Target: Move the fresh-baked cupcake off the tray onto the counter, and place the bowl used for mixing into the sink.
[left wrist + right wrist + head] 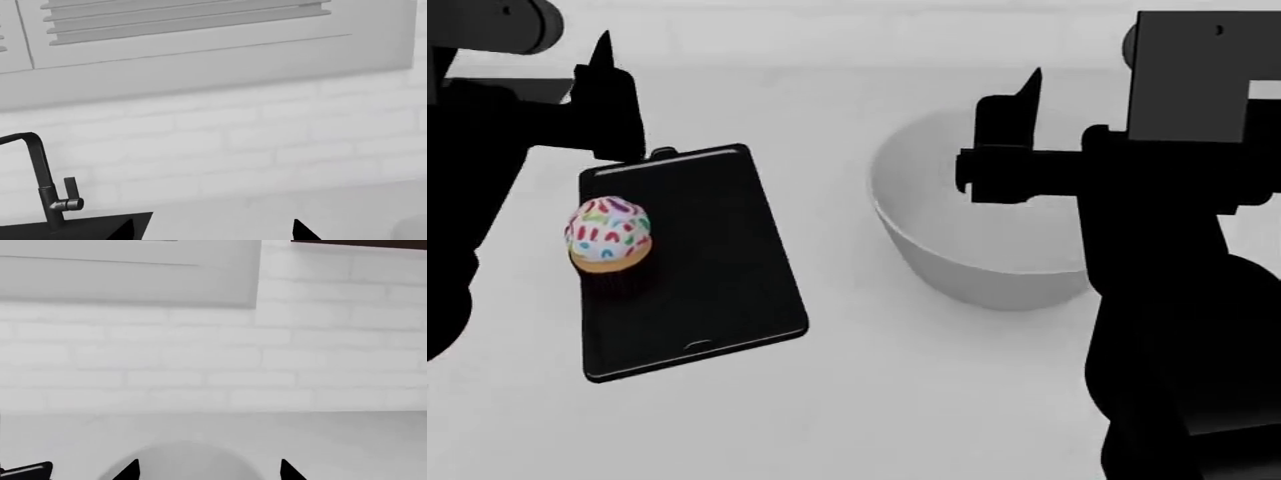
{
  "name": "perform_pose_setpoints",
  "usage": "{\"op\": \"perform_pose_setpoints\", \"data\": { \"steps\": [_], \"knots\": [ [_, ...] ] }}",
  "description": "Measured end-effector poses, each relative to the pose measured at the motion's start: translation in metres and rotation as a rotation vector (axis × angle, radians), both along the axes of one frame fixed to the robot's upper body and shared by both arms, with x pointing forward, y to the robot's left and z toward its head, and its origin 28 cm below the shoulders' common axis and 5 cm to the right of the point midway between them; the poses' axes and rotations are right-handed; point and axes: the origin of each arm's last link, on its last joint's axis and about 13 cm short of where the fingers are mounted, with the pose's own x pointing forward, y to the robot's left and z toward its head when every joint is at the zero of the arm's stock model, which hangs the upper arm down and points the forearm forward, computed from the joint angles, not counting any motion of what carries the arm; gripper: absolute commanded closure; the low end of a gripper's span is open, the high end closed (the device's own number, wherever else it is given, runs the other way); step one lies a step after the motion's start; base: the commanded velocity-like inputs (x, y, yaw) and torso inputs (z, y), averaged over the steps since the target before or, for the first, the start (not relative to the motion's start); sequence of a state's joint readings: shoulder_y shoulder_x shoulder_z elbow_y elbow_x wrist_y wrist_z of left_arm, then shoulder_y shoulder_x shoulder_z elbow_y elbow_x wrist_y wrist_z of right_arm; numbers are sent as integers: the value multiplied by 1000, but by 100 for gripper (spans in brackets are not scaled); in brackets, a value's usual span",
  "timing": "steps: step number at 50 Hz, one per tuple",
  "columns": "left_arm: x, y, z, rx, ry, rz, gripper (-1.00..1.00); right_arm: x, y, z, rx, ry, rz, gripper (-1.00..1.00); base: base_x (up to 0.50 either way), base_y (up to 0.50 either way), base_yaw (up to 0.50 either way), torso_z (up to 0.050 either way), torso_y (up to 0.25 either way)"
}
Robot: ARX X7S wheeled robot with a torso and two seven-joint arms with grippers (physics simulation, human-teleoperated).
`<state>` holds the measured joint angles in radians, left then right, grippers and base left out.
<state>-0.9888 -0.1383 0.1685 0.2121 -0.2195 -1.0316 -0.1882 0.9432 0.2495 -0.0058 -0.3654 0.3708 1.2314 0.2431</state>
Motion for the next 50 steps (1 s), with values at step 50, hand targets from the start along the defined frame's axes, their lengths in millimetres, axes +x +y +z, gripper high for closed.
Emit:
{"op": "perform_pose_setpoints", "data": {
  "steps": [50],
  "knots": [
    [-26, 23, 48, 11, 211, 181, -100, 2, -5, -2, 19, -2, -2, -100, 119, -81, 0, 0, 0]
  ]
}}
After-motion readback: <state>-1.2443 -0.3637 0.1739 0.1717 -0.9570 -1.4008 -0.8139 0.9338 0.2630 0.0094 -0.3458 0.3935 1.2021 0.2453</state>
